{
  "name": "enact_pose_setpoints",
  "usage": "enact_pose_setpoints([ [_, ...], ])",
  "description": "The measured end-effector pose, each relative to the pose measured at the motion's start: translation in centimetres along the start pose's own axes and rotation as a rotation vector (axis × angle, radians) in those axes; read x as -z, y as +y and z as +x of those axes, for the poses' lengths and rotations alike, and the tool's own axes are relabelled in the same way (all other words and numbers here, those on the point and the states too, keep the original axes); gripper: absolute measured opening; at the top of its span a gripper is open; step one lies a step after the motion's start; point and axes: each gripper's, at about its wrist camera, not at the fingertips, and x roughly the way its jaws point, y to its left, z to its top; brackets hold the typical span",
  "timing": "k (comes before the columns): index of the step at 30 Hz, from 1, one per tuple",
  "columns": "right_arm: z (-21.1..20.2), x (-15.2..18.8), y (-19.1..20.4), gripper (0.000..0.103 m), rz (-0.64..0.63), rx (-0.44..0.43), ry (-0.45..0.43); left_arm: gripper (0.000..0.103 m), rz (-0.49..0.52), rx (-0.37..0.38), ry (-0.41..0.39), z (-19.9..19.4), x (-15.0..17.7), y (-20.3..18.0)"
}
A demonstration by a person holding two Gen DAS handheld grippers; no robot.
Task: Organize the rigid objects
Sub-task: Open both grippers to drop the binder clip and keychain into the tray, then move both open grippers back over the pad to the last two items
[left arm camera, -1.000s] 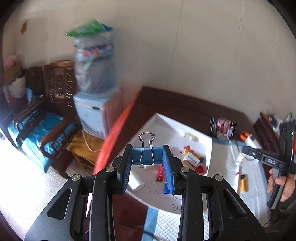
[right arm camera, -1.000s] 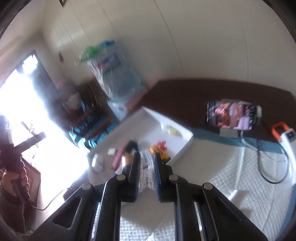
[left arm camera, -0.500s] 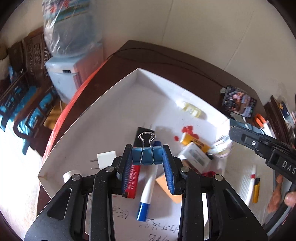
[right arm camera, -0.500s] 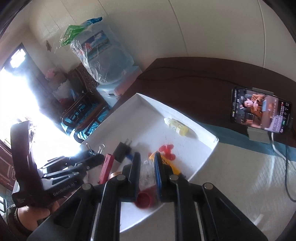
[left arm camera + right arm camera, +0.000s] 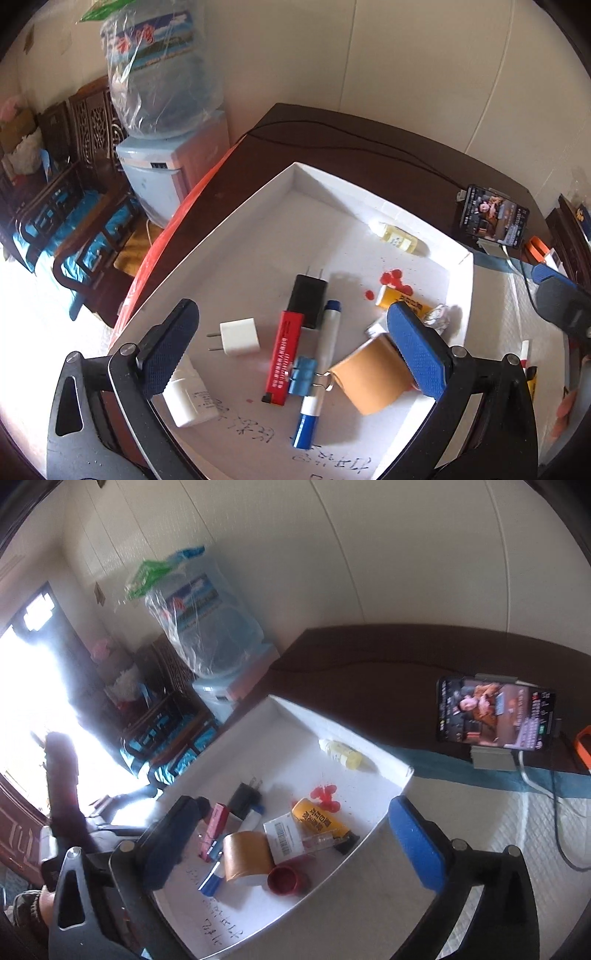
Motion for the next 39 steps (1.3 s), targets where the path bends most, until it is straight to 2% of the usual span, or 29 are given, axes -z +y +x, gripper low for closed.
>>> enact_pose_setpoints([
  [7,-4.1,0.2,-0.1,0.103,-0.018,0.026,-0.098,0.103,0.026,0.024,-0.022,-1.9,0.2,-1.4],
  [13,-9.2,0.6,-3.1,0.103,0.022,0.083,-0.223,0.103,0.054,0.06,-0.043,-3.4,0.2,-3.0],
  [16,-12.7,1.5,-6.1,0.103,0.07,0.149,-0.307,0.103,0.091,0.106,-0.056,-4.4,0.4,-4.5],
  [20,-16.1,3.7,-10.6,0.103,0.155,0.277,-0.336,0.103,0.185,0.191,-0.044,-4.7,1.3,-8.1],
  [23,-16.7,6.2,-13.7,0.103,0.221,0.356,-0.27,0.103,0.288,0.267,0.027,-3.5,2.9,-12.0],
  [27,-14.7,9.8,-15.8,0.103,0.26,0.409,-0.101,0.103,0.442,0.382,0.151,-1.7,5.7,-17.1],
  [30,-13.0,11.8,-16.0,0.102,0.262,0.43,-0.017,0.103,0.555,0.394,0.224,-0.5,8.4,-20.6],
  [32,-11.9,12.5,-15.8,0.092,0.248,0.406,0.011,0.099,0.602,0.389,0.243,0.0,9.7,-22.3],
  [34,-10.6,12.6,-15.2,0.084,0.203,0.409,0.053,0.087,0.608,0.392,0.267,0.5,10.4,-23.2],
  [36,-9.4,12.7,-14.8,0.081,0.181,0.39,0.087,0.074,0.607,0.414,0.309,0.9,11.1,-23.9],
  [39,-8.5,12.6,-14.2,0.077,0.158,0.353,0.113,0.072,0.652,0.419,0.326,1.1,12.3,-24.8],
])
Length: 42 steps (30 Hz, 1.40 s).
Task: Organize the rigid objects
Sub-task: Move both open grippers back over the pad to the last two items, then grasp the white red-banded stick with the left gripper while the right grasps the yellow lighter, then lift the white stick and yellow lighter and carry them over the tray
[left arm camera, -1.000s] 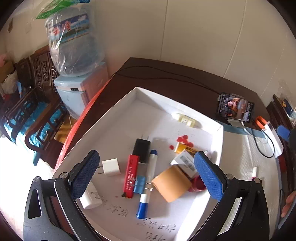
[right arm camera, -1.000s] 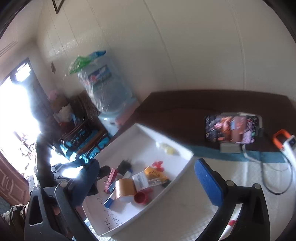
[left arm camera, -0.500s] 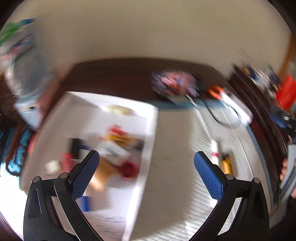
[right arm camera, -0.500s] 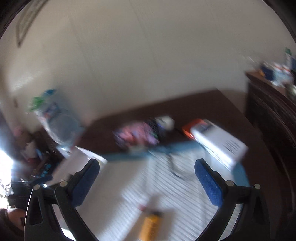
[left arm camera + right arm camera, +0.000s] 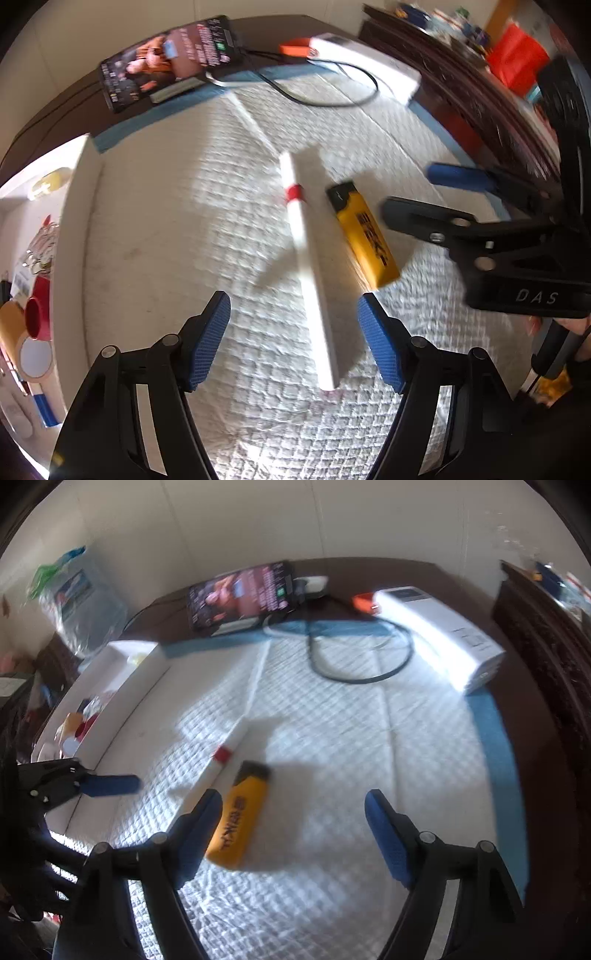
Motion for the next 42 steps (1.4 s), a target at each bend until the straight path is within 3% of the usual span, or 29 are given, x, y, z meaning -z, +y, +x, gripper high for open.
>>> enact_pose_setpoints([
  [5,1.0,0.3,1.7,0.072,-0.055,-0.021,0.036,0.065,0.002,-0.003,-0.001,0.4,0.2,0.0],
  [9,1.7,0.7,2.7,0.071,-0.091,-0.015,0.074,0.048,0.013,-0.053,-0.018,0.3,0.6,0.0],
  [13,2.0,0.8,3.4,0.066,-0.142,0.018,0.079,0.047,0.062,-0.083,-0.036,0.2,1.1,-0.4],
  [15,2.0,0.9,3.5,0.059,-0.166,0.04,0.08,0.047,0.067,-0.07,-0.048,0.2,1.2,-0.3],
  [17,1.8,1.0,3.4,0.03,-0.178,0.034,0.084,0.041,0.073,-0.07,-0.06,0.1,1.4,-0.3],
  [18,1.7,1.0,3.1,0.026,-0.168,0.03,0.088,0.02,0.074,-0.068,-0.071,0.0,1.4,-0.3],
  [19,1.6,1.1,2.8,0.023,-0.155,0.019,0.089,0.011,0.066,-0.057,-0.069,-0.1,1.4,-0.1],
  [26,-0.3,0.9,1.0,0.023,-0.039,-0.035,0.07,0.011,-0.037,-0.019,-0.1,-1.4,1.7,1.9],
  [32,-3.5,-0.8,0.3,0.023,0.022,-0.087,-0.022,0.011,-0.09,-0.039,-0.226,-5.8,1.7,3.4],
  [42,-7.8,-3.3,1.5,0.023,0.017,-0.185,-0.145,0.011,-0.162,-0.076,-0.425,-13.1,2.3,5.4],
])
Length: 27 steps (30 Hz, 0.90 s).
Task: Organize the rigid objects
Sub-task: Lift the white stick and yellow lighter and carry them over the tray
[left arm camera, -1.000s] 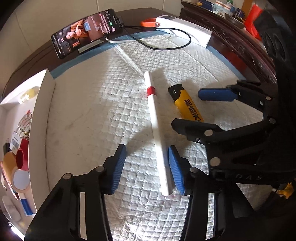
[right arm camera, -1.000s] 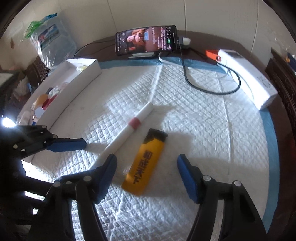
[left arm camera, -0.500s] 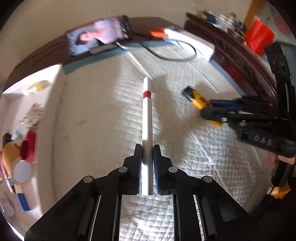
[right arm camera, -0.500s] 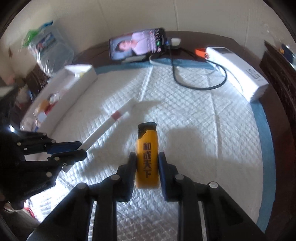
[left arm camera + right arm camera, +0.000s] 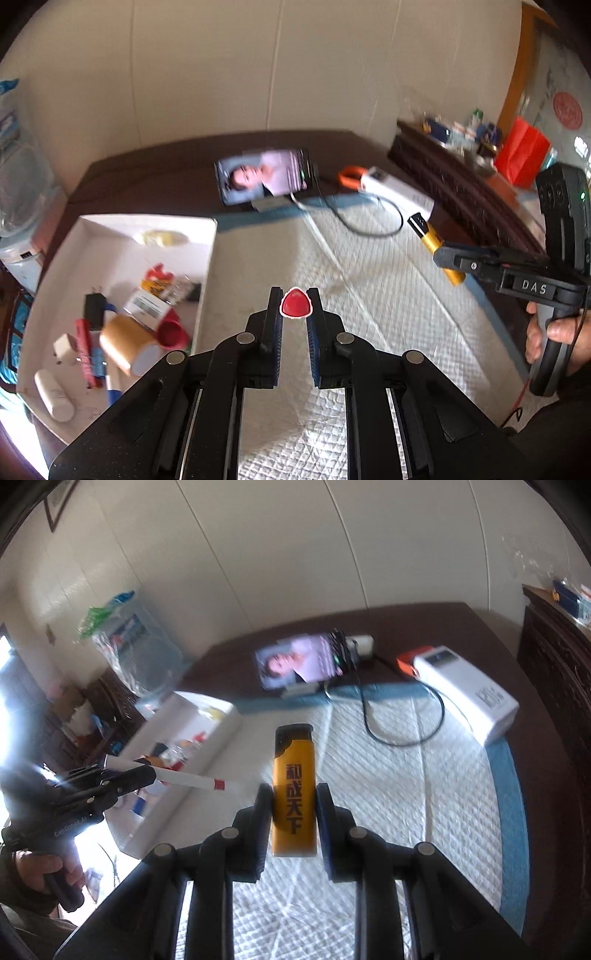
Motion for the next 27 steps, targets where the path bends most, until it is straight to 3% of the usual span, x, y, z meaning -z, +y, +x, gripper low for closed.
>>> enact_pose_setpoints([
  [14,-2.1,-1.5,1.8,0.023,-0.005,-0.073,-0.069,0.011,-0.088,-0.017,-0.168,-6.4,-1.3,2.1],
  [27,-2.0,-2.1,3.2,0.023,-0.019,-0.129,-0.074,0.011,-0.161,-0.089,-0.225,-9.4,-0.9,5.1],
])
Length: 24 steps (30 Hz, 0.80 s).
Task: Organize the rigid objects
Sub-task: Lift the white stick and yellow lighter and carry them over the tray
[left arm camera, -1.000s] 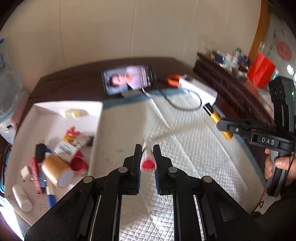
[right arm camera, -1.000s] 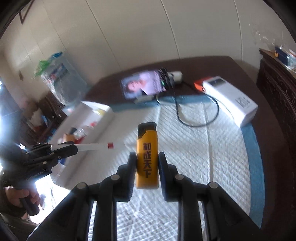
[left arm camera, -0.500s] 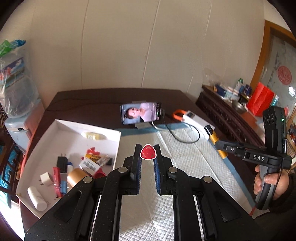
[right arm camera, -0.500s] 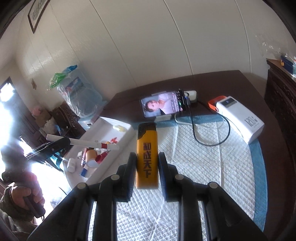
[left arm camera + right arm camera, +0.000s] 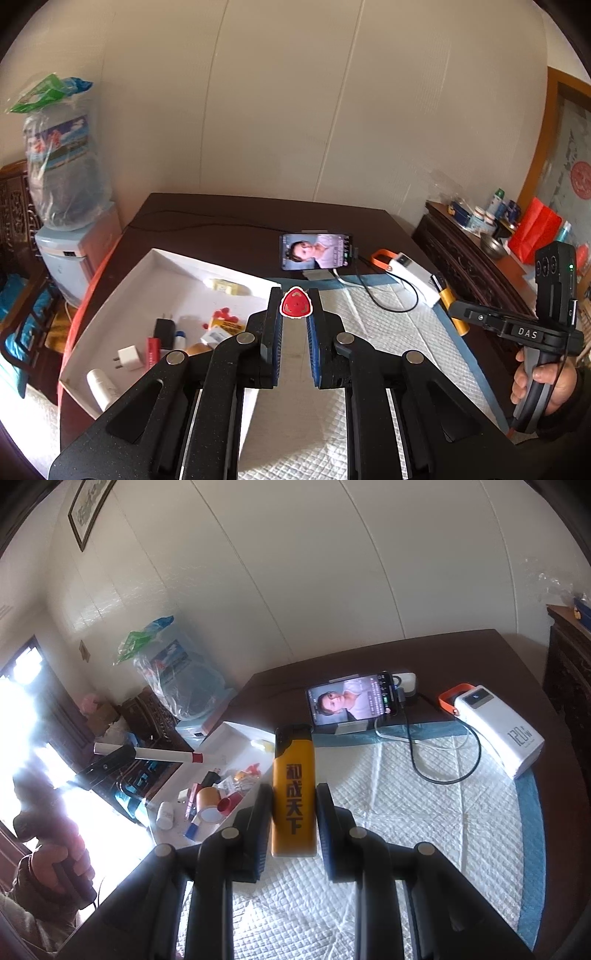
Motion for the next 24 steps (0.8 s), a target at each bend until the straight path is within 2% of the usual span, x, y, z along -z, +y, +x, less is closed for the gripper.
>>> enact_pose_setpoints([
  [13,1.3,-1.2,2.8,0.023,-0.072,-0.055,0.015,0.011,-0.081,-0.069,-0.014,-1.2,0.4,3.8],
  [24,5.2,-2.7,6.5,0.023,-0.147,-0.146,0.089,0.011,-0.122,-0.145,-0.019,-1.6,0.4,6.6],
])
